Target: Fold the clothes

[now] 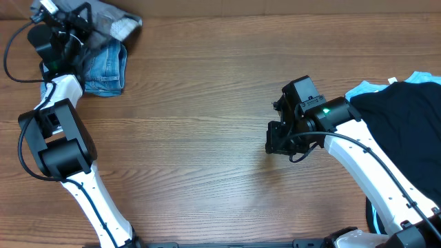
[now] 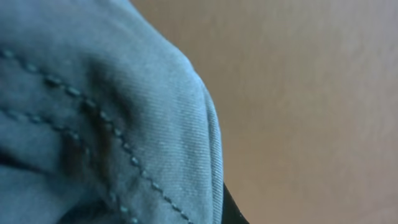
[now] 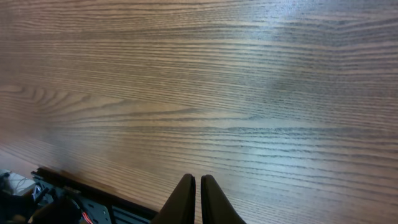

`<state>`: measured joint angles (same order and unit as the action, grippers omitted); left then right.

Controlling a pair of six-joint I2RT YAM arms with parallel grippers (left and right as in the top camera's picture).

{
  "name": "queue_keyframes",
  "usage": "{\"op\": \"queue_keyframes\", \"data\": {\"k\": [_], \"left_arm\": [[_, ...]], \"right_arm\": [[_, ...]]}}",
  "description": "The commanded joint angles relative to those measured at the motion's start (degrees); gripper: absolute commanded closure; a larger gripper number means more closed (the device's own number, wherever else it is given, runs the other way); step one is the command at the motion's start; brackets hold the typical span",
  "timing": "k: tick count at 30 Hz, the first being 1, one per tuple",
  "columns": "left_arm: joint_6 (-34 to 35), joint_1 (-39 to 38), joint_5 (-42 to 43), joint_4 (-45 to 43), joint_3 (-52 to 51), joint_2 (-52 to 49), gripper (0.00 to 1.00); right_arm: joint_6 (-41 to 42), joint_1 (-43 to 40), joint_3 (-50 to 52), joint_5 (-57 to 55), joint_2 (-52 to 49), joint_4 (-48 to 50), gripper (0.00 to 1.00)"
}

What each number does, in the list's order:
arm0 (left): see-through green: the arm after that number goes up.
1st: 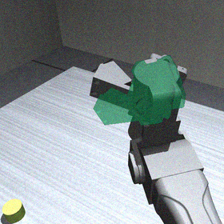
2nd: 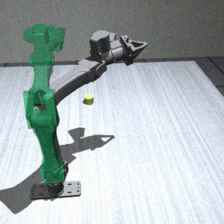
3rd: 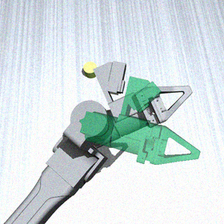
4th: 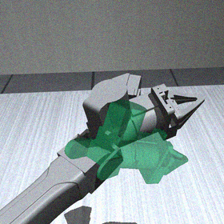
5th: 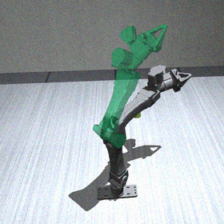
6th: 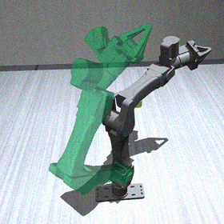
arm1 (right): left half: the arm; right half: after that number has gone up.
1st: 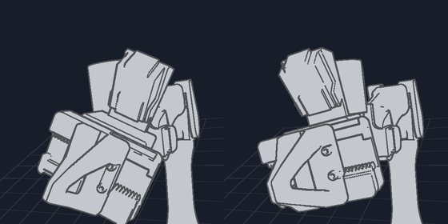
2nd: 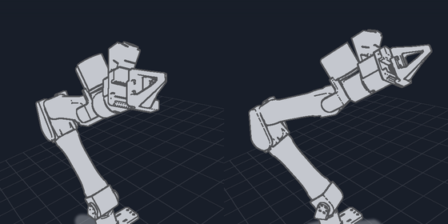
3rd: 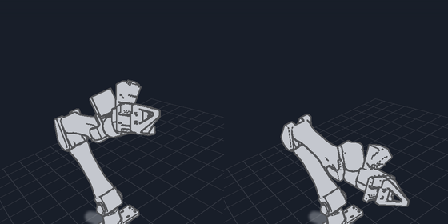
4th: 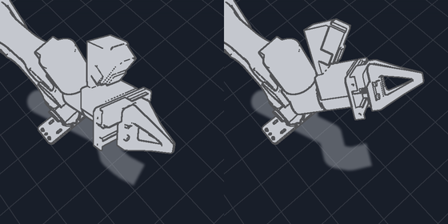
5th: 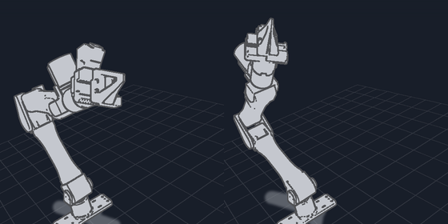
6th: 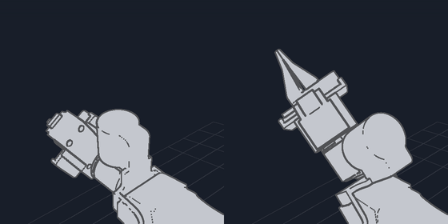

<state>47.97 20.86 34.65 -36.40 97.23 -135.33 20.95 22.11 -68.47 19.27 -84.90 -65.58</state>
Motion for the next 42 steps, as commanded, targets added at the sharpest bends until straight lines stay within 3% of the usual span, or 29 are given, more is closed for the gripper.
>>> {"op": "queue_keyframes", "data": {"k": [1,5,11,17,20,26,31,33,34,36,38,40,42], "left_arm": [[-3.2,1.9,8.2,0.4,2.8,0.1,0.96],[-2.3,3.8,12.6,3.4,2.8,0.9,0.96],[-7.3,6.6,13.0,19.0,2.8,6.2,0.96],[-10.8,7.0,4.9,43.5,2.8,10.7,0.96],[-11.3,7.0,3.1,51.2,2.8,11.4,0.96],[-13.3,7.7,-8.6,62.7,2.8,13.2,0.92],[-13.7,10.1,-12.9,68.3,2.8,13.3,0.91],[-13.8,10.9,-13.5,69.2,2.8,13.3,0.82],[-13.8,11.2,-13.4,69.3,2.8,13.3,0.66],[-13.8,12.0,-12.1,70.5,2.8,13.3,0.51],[-14.1,13.2,-8.4,72.9,2.8,13.5,0.06],[-15.5,14.5,-4.8,74.5,2.8,13.8,0.00],[-16.4,15.8,-2.1,76.7,2.8,14.6,0.00]], "right_arm": [[0.0,0.0,-1.0,0.3,0.9,0.8,0.92],[0.0,0.0,-1.0,0.3,0.9,1.9,0.91],[0.0,0.0,-1.0,0.2,0.9,3.7,0.88],[0.0,0.0,-1.0,0.2,0.9,5.7,0.87],[0.0,0.0,-1.0,0.3,0.9,6.1,0.87],[0.0,0.0,-1.0,0.3,0.9,5.3,0.88],[0.0,0.0,-1.0,0.3,0.9,5.0,0.88],[0.0,0.0,-1.0,0.3,0.9,4.8,0.88],[-0.1,0.0,-1.0,0.3,0.9,4.7,0.88],[-0.2,0.0,-1.0,0.3,0.9,4.6,0.88],[-0.2,0.0,-1.0,0.3,0.9,4.6,0.88],[-0.2,0.0,-1.0,0.3,0.9,4.6,0.89],[-0.2,0.0,-1.0,0.3,0.9,4.6,0.89]]}}
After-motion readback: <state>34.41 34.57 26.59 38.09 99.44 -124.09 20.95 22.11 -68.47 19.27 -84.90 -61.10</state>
